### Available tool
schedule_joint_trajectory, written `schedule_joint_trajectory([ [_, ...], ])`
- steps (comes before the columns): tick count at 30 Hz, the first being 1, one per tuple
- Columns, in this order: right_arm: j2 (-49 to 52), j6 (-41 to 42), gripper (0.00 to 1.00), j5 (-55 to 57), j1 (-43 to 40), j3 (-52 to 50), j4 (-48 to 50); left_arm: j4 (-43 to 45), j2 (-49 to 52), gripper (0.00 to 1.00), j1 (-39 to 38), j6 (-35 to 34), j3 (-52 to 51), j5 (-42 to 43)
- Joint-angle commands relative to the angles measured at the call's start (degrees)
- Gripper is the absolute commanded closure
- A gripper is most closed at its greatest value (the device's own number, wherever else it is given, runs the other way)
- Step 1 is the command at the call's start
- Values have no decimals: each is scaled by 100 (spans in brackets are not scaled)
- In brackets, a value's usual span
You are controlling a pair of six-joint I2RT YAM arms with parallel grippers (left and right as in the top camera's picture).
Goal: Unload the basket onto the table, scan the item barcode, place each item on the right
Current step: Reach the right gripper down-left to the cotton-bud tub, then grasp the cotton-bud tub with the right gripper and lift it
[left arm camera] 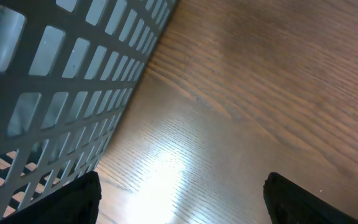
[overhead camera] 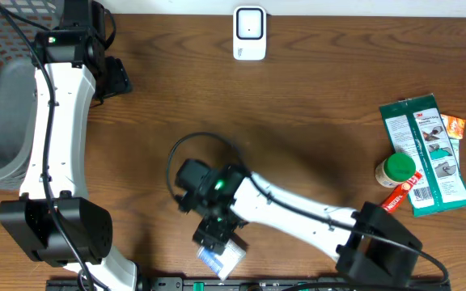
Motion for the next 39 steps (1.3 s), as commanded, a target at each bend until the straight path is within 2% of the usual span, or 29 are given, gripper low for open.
schedule_joint_trajectory([
  [1,-7,149,11,120,258,37,57,-4,17,16,13,-72,13,-48],
  [7,-7,385,10,732,584,-48,-85,2,17,16,13,-70,13,-48],
  [11,24,511,8,763,704,-348,2,28,17,16,13,-72,13,-48],
  [17,28,911,10,1187,662,-776,-162,37,17,16,13,-72,13,-39],
  [24,2,831,5,1963,138,-743,-273,50,17,16,13,-70,13,245],
  [31,2,743,4,1738,-468,-745,293,83,17,16,13,-70,13,256],
  [39,2,612,1,1438,-1029,-745,387,140,17,16,-4,-66,13,393],
])
